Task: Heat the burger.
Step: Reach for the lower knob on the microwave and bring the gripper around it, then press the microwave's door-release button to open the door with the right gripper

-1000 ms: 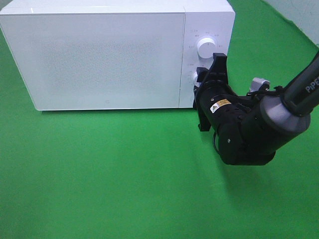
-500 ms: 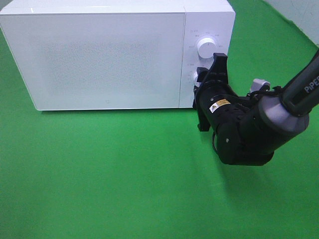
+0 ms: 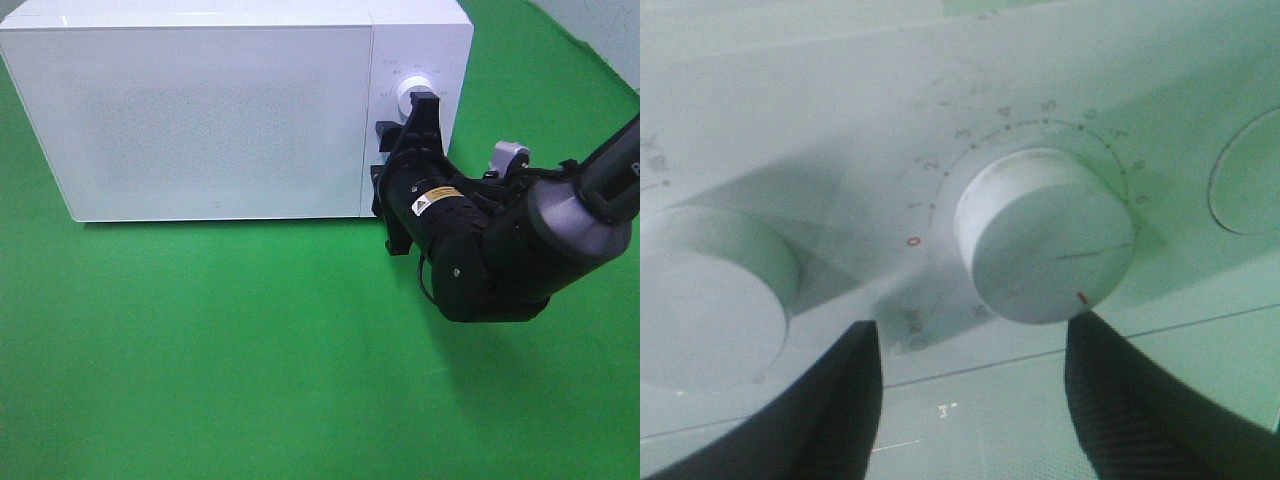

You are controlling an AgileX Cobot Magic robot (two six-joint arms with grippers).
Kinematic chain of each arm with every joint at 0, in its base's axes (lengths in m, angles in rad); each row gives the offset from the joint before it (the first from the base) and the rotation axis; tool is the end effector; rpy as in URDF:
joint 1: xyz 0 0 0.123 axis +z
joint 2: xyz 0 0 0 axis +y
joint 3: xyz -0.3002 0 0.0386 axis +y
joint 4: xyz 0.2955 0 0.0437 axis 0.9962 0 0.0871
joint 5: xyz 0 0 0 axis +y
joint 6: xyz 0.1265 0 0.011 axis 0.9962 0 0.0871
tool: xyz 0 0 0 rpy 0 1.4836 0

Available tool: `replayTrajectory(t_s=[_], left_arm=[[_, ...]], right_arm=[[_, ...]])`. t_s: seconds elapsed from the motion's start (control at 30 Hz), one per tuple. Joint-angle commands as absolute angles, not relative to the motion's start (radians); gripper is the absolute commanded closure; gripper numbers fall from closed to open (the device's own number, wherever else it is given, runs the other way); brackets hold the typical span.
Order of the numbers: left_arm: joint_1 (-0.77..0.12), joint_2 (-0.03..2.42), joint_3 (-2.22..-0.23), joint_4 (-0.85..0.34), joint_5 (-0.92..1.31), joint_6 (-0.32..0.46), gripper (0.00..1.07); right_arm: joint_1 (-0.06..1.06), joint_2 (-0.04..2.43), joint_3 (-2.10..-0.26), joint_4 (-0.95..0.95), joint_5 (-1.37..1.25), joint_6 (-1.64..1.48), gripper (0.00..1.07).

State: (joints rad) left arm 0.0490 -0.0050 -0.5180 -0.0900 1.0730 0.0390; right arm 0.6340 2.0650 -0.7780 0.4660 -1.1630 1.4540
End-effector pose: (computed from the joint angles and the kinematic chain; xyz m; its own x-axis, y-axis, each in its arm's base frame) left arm 0.0476 -0.0077 0.2892 -0.4445 -0.0259 -0.8954 0.0200 0.9990 -0.0388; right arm 0.3665 0.2045 0.0883 -0.2026 0.9781 0.0471 0.0804 -0.0314 0.9963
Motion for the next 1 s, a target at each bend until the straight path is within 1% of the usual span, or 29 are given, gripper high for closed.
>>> replayTrajectory(t_s=[0.03, 0.17, 0.5, 0.6, 0.8, 0.83, 0.87, 0.9, 0.93, 0.97, 1.0], left_arm=[[0.053, -0.021, -0.515, -0.088, 1.069, 0.039, 0.06], [0.053, -0.021, -0.515, -0.088, 1.069, 0.039, 0.06], [0.053, -0.021, -0.515, -0.088, 1.069, 0.039, 0.06], [0.053, -0.021, -0.515, -0.088, 1.069, 0.039, 0.06], [0.053, -0.021, -0.515, -0.088, 1.069, 0.039, 0.06], [0.053, -0.021, -0.515, -0.088, 1.069, 0.039, 0.06], [0.053, -0.021, -0.515, -0.088, 1.069, 0.039, 0.06], [0.053, -0.021, -0.515, -0.088, 1.069, 0.039, 0.06], [0.053, -0.021, -0.515, -0.088, 1.069, 0.039, 0.06], [0.053, -0.021, -0.515, -0.088, 1.069, 0.039, 0.06], [0.053, -0.021, -0.515, -0.088, 1.069, 0.039, 0.06]], right_arm=[[0.633, 2.042, -0.761, 0.478, -1.161, 1.405, 0.48], [0.633, 2.021, -0.72, 0.474, -1.137, 1.403, 0.44], [0.633, 1.942, -0.632, 0.474, -1.096, 1.287, 0.44], [0.633, 1.891, -0.607, 0.474, -1.043, 1.163, 0.44], [0.633, 1.829, -0.59, 0.474, -0.947, 1.014, 0.44], [0.633, 1.805, -0.59, 0.472, -0.9, 0.917, 0.44], [0.633, 1.805, -0.59, 0.472, -0.9, 0.917, 0.44], [0.633, 1.787, -0.59, 0.472, -0.848, 0.831, 0.44], [0.633, 1.787, -0.59, 0.472, -0.848, 0.831, 0.44], [0.633, 1.764, -0.591, 0.472, -0.791, 0.728, 0.44], [0.633, 1.764, -0.591, 0.472, -0.791, 0.728, 0.44]])
